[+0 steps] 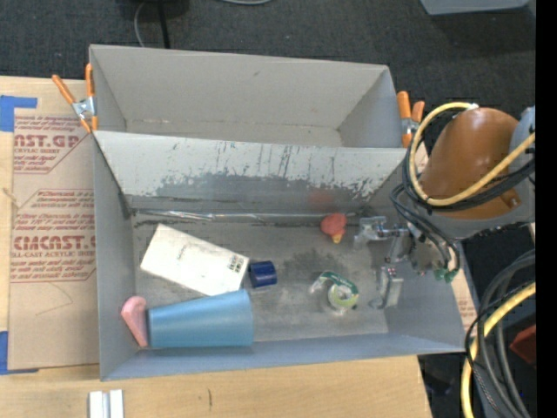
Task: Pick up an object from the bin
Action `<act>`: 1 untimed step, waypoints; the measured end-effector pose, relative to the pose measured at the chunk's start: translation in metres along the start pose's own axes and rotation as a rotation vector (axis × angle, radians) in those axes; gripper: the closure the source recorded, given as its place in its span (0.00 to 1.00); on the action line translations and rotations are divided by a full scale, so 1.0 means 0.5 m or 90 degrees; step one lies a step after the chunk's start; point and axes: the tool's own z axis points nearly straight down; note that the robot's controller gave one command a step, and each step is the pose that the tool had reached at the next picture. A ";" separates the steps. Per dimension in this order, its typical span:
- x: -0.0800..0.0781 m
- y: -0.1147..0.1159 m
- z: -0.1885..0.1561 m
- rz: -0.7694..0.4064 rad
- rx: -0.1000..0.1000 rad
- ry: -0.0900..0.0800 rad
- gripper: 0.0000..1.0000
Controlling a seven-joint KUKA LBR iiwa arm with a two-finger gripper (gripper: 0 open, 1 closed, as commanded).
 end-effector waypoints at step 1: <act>-0.005 0.021 0.087 0.017 0.000 -0.004 0.00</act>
Offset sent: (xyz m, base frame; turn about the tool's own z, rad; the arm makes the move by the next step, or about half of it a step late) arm -0.0002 0.0281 -0.1060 0.0024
